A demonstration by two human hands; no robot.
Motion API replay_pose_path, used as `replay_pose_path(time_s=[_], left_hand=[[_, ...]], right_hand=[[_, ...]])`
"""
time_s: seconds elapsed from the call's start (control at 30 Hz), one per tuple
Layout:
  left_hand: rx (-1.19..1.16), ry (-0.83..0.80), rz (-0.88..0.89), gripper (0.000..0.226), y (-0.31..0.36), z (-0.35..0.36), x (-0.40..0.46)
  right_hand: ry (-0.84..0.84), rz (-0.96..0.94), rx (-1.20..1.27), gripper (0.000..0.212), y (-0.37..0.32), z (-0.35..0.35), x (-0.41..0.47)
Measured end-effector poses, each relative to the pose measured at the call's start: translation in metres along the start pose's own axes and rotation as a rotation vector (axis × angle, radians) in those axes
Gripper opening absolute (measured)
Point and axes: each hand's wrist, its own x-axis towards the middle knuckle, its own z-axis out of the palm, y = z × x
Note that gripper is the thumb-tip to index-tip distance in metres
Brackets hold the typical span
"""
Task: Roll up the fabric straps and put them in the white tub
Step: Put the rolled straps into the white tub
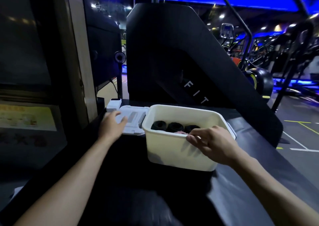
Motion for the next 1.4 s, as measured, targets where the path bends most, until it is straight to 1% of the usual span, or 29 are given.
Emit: replay_pose_path(time_s=[0.07,0.1,0.13,0.17,0.3,0.4,0.47,0.5,0.53,0.57,0.6,0.63,0.67,0.7,0.73,0.77,0.83,0.93,0.97,1.0,1.03,1.07,1.1,1.13,1.2,1.23,1.3,1.33,1.4], left_hand=[[0.237,-0.101,-0.226,0.067,-0.034,-0.002,0.02],[0.309,-0.145,-0.307,0.079,-0.046,-0.002,0.026],[0.349,-0.173,-0.351,0.087,-0.054,-0.001,0.03],[0.38,-0.183,-0.369,0.092,-0.057,0.002,0.033],[0.491,-0.213,-0.435,0.096,-0.055,0.017,0.052],[0.471,-0.212,-0.535,0.102,-0.055,0.018,0.065],[0.366,-0.201,-0.607,0.105,-0.057,0.016,0.072],[0.302,-0.224,-0.646,0.109,-0.066,0.016,0.081],[0.241,-0.263,-0.671,0.118,-0.092,0.023,0.1],[0.214,-0.301,-0.681,0.13,-0.121,0.031,0.12],[0.147,-0.315,-0.667,0.135,-0.138,0.036,0.132],[0.049,-0.323,-0.671,0.125,-0.139,0.034,0.133],[-0.045,-0.312,-0.672,0.1,-0.118,0.023,0.115],[-0.139,-0.308,-0.664,0.07,-0.097,0.011,0.097],[-0.213,-0.302,-0.657,0.045,-0.063,-0.007,0.07],[-0.281,-0.295,-0.644,0.029,-0.045,-0.017,0.057],[-0.463,-0.21,-0.608,0.013,-0.031,-0.037,0.047],[-0.682,0.012,-0.477,0.006,-0.007,-0.072,0.038],[-0.724,0.082,-0.407,0.008,0.003,-0.084,0.033],[-0.755,0.16,-0.337,0.015,0.014,-0.096,0.027],[-0.806,0.21,-0.266,0.019,0.025,-0.107,0.019],[-0.856,0.215,-0.204,0.018,0.033,-0.117,0.012],[-0.916,0.178,-0.168,0.015,0.04,-0.124,0.004],[-0.986,0.123,-0.154,0.014,0.046,-0.129,-0.003],[-1.103,-0.022,-0.176,0.016,0.059,-0.134,-0.018],[-1.121,-0.109,-0.186,0.017,0.065,-0.133,-0.026],[-1.102,-0.269,-0.21,0.021,0.074,-0.125,-0.041],[-1.072,-0.335,-0.217,0.023,0.078,-0.119,-0.048],[-0.99,-0.444,-0.208,0.025,0.085,-0.106,-0.061]], right_hand=[[0.034,0.002,-0.025,0.055,0.001,0.002,-0.001],[0.046,0.001,-0.031,0.055,0.001,0.004,-0.001],[0.052,0.0,-0.035,0.054,0.001,0.005,-0.002],[0.057,0.0,-0.037,0.052,0.001,0.006,-0.002],[0.084,0.016,-0.049,0.042,0.0,0.01,-0.004],[0.084,0.018,-0.046,0.038,-0.001,0.01,-0.005],[0.081,0.019,-0.04,0.038,-0.003,0.01,-0.006],[0.079,0.024,-0.036,0.039,-0.003,0.01,-0.006],[0.075,0.032,-0.033,0.041,-0.004,0.01,-0.006],[0.069,0.044,-0.032,0.043,-0.005,0.009,-0.006],[0.062,0.056,-0.035,0.046,-0.005,0.009,-0.006],[0.054,0.067,-0.036,0.048,-0.005,0.008,-0.006],[0.048,0.077,-0.031,0.05,-0.005,0.008,-0.006],[0.042,0.085,-0.021,0.051,-0.005,0.007,-0.006],[0.035,0.092,-0.014,0.052,-0.005,0.007,-0.006],[0.027,0.097,-0.012,0.053,-0.005,0.006,-0.005],[0.007,0.103,-0.01,0.056,-0.005,0.004,-0.004],[-0.019,0.135,-0.005,0.058,-0.007,0.002,-0.003],[-0.036,0.154,0.0,0.058,-0.008,0.001,-0.003],[-0.054,0.174,0.017,0.056,-0.009,0.0,-0.002],[-0.066,0.195,0.045,0.053,-0.01,-0.002,-0.001],[-0.068,0.219,0.097,0.049,-0.011,-0.003,0.0],[-0.044,0.243,0.176,0.044,-0.012,-0.004,0.001],[0.015,0.27,0.279,0.038,-0.013,-0.004,0.003],[0.212,0.36,0.512,0.022,-0.014,-0.005,0.008],[0.315,0.431,0.635,0.018,-0.016,-0.009,0.011],[0.475,0.582,0.872,0.022,-0.019,-0.023,0.017],[0.507,0.655,0.973,0.026,-0.02,-0.032,0.019],[0.478,0.77,1.105,0.035,-0.017,-0.053,0.016]])
